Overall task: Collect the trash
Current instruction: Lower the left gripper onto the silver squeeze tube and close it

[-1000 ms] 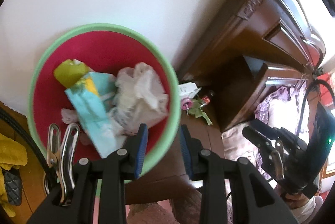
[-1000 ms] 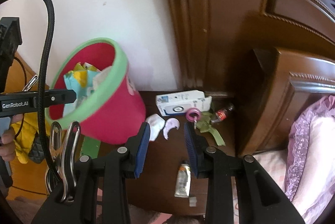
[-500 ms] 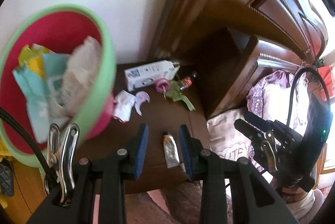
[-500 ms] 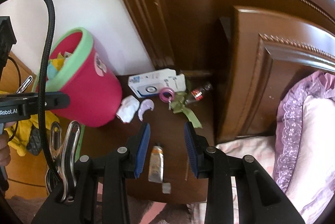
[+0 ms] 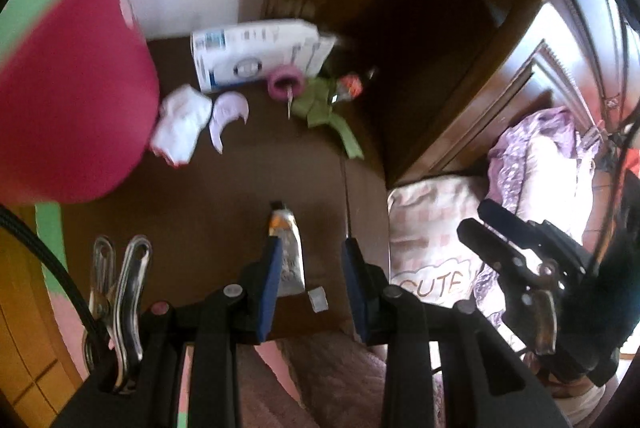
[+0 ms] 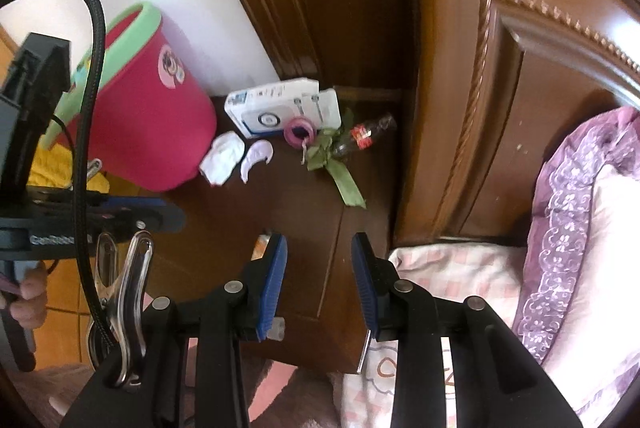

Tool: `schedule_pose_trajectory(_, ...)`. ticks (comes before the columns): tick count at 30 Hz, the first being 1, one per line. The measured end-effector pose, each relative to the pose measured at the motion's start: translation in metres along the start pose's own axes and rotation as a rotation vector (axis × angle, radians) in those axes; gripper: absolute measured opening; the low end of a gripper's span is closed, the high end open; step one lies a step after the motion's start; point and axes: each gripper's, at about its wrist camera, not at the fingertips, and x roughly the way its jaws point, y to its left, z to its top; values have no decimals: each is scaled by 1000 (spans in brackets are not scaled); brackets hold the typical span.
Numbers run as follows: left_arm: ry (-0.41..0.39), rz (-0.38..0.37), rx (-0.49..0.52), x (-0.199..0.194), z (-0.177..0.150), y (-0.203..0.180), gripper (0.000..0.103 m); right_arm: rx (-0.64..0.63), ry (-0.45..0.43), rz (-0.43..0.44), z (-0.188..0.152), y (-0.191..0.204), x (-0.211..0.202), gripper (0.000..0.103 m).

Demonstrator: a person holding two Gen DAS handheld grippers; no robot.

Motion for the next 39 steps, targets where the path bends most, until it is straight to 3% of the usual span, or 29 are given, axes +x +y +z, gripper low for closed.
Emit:
schedule_pose_trajectory(4, 43, 19, -28, 25, -3, 1, 33, -6, 23, 12, -6, -6, 10, 35)
schedule_pose_trajectory(7, 65, 38, -38, 46, -6, -1, 41, -2, 36, 17, -8, -10, 16, 35)
schedule_pose_trajectory(21, 158, 108, -87, 128, -12, 4, 44, 50, 105, 16, -21, -41, 34, 35)
schedule_pose_trajectory(28, 165, 150, -76, 144, -15, 7, 44, 72, 124, 17, -27, -51, 41, 35)
schedule_pose_trajectory(31, 186, 149, -82, 151, -17, 8, 44, 73, 127, 19, -29, -51, 45, 35)
schedule_pose_trajectory(39, 152, 128, -122, 151, -15, 10, 41, 73, 145, 23, -34, -46, 54, 35)
